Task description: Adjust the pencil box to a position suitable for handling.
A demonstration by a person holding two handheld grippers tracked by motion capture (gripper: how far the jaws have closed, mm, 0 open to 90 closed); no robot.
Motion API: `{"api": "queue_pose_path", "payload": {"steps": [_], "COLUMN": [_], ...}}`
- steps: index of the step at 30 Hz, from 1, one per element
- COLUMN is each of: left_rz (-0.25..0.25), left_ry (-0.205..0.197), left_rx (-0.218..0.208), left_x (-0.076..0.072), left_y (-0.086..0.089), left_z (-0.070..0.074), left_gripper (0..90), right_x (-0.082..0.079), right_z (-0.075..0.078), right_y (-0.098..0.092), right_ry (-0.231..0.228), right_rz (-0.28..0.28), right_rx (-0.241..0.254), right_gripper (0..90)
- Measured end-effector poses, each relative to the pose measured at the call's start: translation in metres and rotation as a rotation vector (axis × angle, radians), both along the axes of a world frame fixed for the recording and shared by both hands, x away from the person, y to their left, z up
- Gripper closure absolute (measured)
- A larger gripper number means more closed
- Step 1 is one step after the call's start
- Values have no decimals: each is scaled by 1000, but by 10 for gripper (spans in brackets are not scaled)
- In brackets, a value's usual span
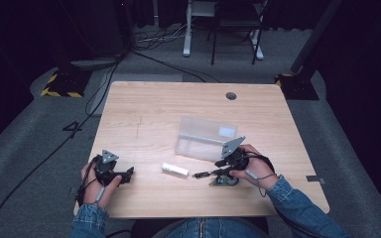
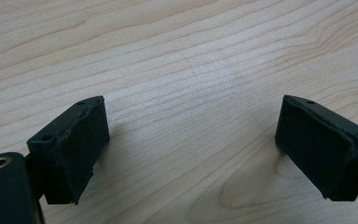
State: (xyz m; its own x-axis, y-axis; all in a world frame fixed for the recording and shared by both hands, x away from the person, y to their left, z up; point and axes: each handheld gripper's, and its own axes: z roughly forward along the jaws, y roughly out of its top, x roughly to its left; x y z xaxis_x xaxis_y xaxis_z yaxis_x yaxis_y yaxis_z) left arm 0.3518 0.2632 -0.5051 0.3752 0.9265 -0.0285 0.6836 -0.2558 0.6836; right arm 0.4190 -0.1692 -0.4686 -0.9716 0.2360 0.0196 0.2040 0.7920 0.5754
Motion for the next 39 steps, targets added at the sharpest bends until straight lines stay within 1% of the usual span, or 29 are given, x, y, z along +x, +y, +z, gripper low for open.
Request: {"api": "queue_pose_path", "payload": {"steps": [4,9,15,21,25,27,29,35,39], "left_rz": [0,0,-2,0,0,-2,0,0,0], "left_ry": [0,0,1,0,0,1,0,0,0], "left_rx": [0,0,2,0,0,2,0,0,0], "left_x": [0,0,0,0,0,0,0,0,0], "left_y": [0,0,0,0,0,0,0,0,0], "left_z": [0,0,0,0,0,0,0,0,0], "left_gripper": [100,100,100,100,100,100,100,100,100], "right_x": [2,4,5,4,4,3,4,3,2], "right_z": [-3,-6,-8,-7,-7,-7,-7,-7,-6], "right_y": [0,-1,-1,-2,-2,-2,-1,-2,-1], "right_ry": [11,-4,-9,-29,-37,-57,-67,-79,-75], "right_rz": [1,-2,7,18,30,47,65,68,66], "right_rx": [3,-7,-38,-57,-58,-68,-74,-77,-78], "right_gripper": [659,687,720,794,798,798,798,799,800]}}
